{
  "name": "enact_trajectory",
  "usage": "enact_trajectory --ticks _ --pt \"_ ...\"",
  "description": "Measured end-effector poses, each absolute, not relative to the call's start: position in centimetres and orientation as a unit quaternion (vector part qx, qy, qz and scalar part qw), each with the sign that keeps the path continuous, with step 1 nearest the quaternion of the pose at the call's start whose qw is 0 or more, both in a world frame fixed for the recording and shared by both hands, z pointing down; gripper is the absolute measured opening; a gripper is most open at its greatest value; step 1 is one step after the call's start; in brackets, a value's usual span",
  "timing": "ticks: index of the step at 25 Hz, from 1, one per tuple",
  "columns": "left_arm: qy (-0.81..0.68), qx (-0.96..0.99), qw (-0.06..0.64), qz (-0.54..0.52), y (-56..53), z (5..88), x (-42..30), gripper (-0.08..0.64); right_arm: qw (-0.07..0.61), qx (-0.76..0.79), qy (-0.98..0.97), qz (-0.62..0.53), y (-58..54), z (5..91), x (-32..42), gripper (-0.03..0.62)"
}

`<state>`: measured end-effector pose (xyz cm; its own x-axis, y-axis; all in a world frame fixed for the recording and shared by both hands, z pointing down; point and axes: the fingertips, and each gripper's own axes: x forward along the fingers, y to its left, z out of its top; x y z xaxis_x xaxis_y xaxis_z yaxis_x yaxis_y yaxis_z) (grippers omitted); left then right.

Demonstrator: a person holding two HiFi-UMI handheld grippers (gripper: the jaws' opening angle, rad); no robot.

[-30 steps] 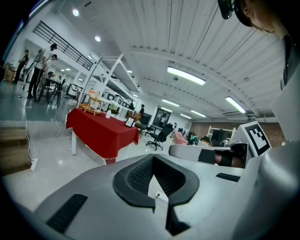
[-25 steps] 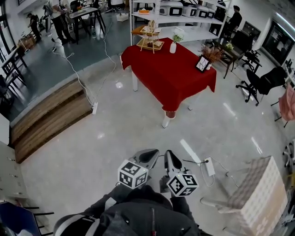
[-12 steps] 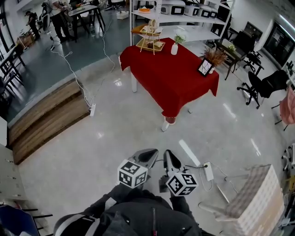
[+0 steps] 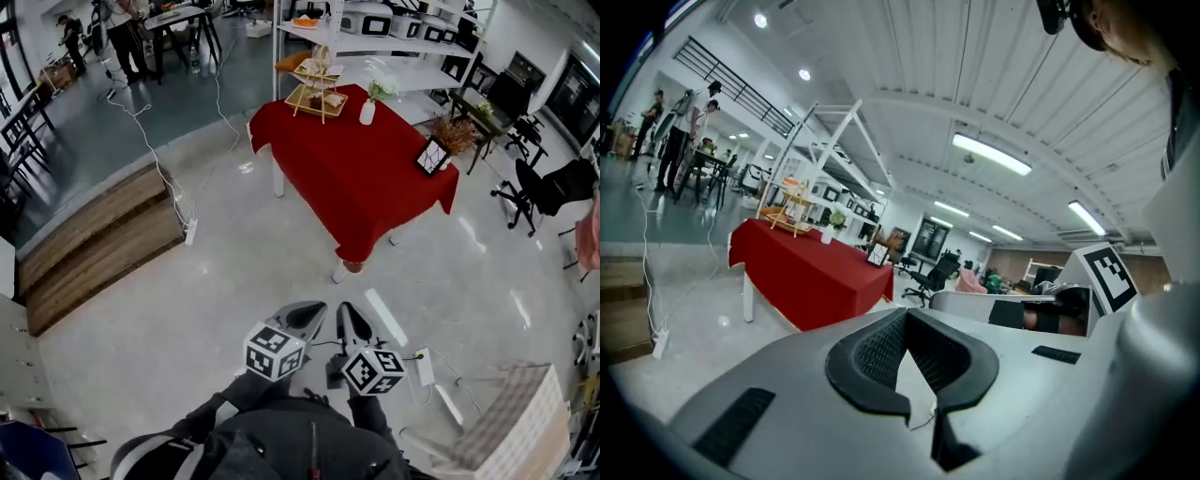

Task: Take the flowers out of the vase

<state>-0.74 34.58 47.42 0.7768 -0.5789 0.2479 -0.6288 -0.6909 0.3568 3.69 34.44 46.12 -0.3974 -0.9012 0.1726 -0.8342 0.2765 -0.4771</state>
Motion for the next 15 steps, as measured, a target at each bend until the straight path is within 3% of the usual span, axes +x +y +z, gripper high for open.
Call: enact_trajectory --ticks 15 --pt "-0.324 0.919 0.222 0.048 23.8 46.0 -2.4 0.009 0.064 -0.552 0.789 -0.263 24.2 44.9 2.3 0.012"
